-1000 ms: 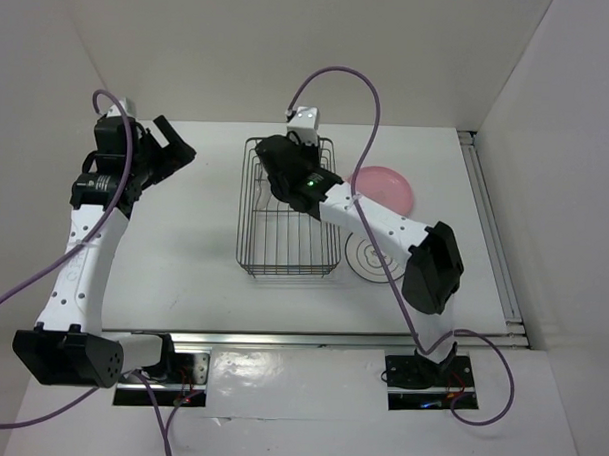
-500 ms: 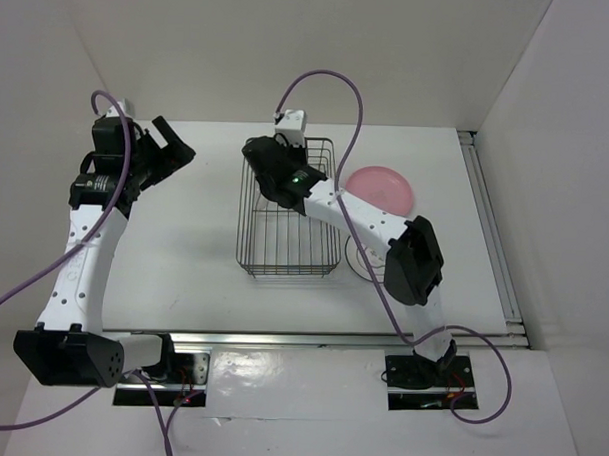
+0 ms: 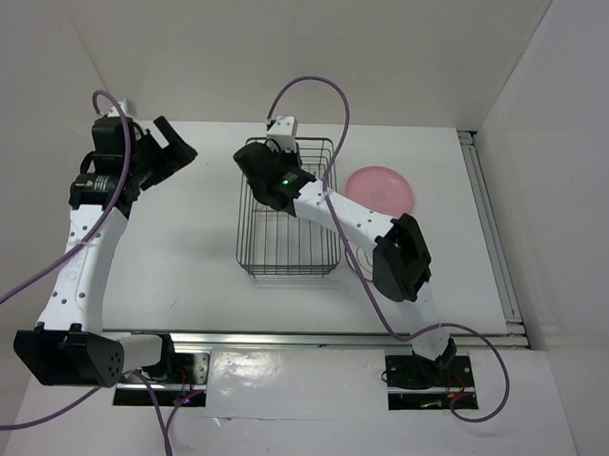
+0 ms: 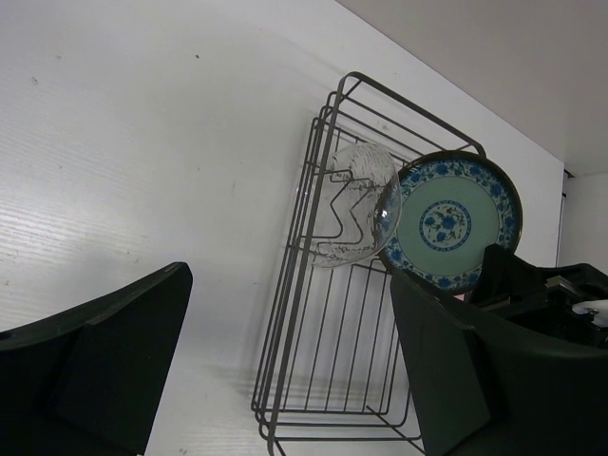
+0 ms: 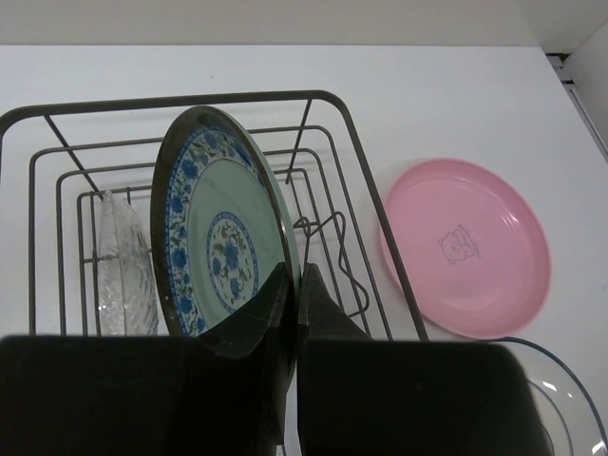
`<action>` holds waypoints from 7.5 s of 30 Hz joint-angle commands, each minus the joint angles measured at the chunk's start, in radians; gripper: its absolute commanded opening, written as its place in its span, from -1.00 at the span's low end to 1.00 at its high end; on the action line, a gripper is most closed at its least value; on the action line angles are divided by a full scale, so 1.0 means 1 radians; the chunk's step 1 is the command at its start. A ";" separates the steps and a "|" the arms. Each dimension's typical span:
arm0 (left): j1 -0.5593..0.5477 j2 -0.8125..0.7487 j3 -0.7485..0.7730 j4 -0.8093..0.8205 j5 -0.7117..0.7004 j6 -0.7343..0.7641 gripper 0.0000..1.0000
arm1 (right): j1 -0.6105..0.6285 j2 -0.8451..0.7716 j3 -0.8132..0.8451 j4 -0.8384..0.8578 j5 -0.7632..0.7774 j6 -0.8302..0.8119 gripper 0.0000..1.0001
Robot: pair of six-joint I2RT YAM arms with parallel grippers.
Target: Load the plates into the dish rack
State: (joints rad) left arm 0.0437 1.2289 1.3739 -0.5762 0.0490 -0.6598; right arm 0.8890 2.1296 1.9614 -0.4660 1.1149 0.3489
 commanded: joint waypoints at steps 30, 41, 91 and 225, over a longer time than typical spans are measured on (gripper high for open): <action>0.015 -0.017 -0.021 0.042 0.049 0.008 1.00 | 0.019 0.073 0.093 -0.023 0.051 0.050 -1.00; 0.015 -0.017 -0.021 0.052 0.058 0.008 1.00 | 0.019 0.112 0.129 -0.023 0.033 0.050 -0.89; 0.024 0.001 -0.021 0.070 0.129 0.037 1.00 | 0.030 -0.175 -0.011 0.102 -0.173 0.018 0.14; 0.245 0.150 -0.052 0.219 0.551 0.017 1.00 | -0.960 -1.301 -1.582 0.270 -1.250 0.274 -1.00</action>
State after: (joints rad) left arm 0.2840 1.4105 1.3087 -0.3813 0.5743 -0.6579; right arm -0.0765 0.8352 0.3641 -0.2058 -0.0948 0.6235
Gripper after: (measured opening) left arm 1.000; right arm 0.103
